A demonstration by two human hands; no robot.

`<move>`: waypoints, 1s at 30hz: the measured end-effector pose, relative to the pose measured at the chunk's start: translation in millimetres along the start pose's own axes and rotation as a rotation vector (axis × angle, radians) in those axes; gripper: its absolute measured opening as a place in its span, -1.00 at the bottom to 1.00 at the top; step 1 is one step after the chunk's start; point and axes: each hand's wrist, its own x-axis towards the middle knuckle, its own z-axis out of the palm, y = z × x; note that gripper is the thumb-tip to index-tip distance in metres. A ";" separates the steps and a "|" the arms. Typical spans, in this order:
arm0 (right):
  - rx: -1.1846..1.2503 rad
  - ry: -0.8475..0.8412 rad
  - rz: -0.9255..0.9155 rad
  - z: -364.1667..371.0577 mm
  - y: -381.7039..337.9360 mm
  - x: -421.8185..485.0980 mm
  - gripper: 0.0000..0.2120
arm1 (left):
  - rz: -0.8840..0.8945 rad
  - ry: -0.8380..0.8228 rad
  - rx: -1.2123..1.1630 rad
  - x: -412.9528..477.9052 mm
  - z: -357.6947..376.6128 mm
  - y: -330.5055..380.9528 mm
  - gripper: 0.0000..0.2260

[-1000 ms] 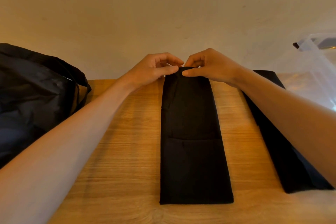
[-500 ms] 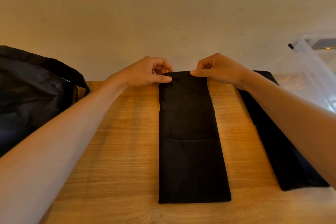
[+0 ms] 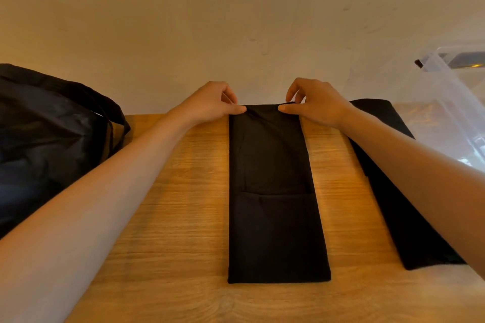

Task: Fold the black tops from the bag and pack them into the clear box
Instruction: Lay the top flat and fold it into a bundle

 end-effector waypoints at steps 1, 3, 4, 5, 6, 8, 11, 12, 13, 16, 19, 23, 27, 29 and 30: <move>0.010 0.037 0.011 0.9 0.4 -1.7 -0.73 | -0.038 0.052 -0.057 -0.1 0.1 -0.8 -0.85; 0.045 0.146 0.044 0.6 0.4 -6.3 -0.69 | -0.104 0.212 -0.212 -2.9 -2.5 -1.5 -0.86; 0.057 0.202 0.074 -0.2 0.2 -8.9 -0.68 | -0.125 0.276 -0.232 -6.2 -3.9 -1.6 -0.83; 0.040 0.239 0.107 -0.8 0.2 -11.1 -0.66 | -0.129 0.317 -0.196 -9.7 -3.4 -1.9 -0.81; 0.008 0.243 0.139 -1.4 0.2 -12.6 -0.61 | -0.122 0.336 -0.125 -12.9 -1.6 -2.7 -0.80; -0.022 0.159 0.201 0.2 -4.1 -15.1 -0.43 | -0.100 0.327 0.043 -20.3 5.7 -1.9 -0.71; -0.073 0.059 0.265 7.9 -12.1 -15.2 -0.38 | -0.136 0.216 0.174 -25.4 19.0 7.7 -0.51; -0.080 0.057 0.277 9.7 -13.9 -13.9 -0.40 | -0.154 0.192 0.157 -24.5 21.5 11.2 -0.52; -0.062 0.053 0.294 11.0 -15.2 -12.7 -0.42 | -0.172 0.177 0.120 -23.7 22.3 15.1 -0.54; 0.040 0.006 0.330 9.5 -16.9 -11.7 -0.57 | -0.202 0.167 -0.036 -23.0 20.9 23.1 -0.65; 0.081 -0.037 0.343 4.3 -20.1 -13.7 -0.60 | -0.185 0.165 -0.182 -24.0 17.6 28.2 -0.76; 0.069 -0.062 0.333 -4.1 -23.9 -15.4 -0.52 | -0.217 0.109 -0.400 -24.7 12.4 30.0 -0.70; 0.059 0.002 0.092 -1.1 -21.7 -14.2 -0.45 | -0.175 0.110 -0.488 -21.9 14.6 30.9 -0.85; 0.103 -0.078 -0.002 -1.0 -21.9 -10.6 -0.50 | -0.110 0.137 -0.515 -22.4 16.5 30.4 -0.90; 0.100 -0.121 -0.021 -1.6 -22.4 -9.2 -0.57 | -0.079 0.150 -0.529 -23.3 16.6 29.4 -0.92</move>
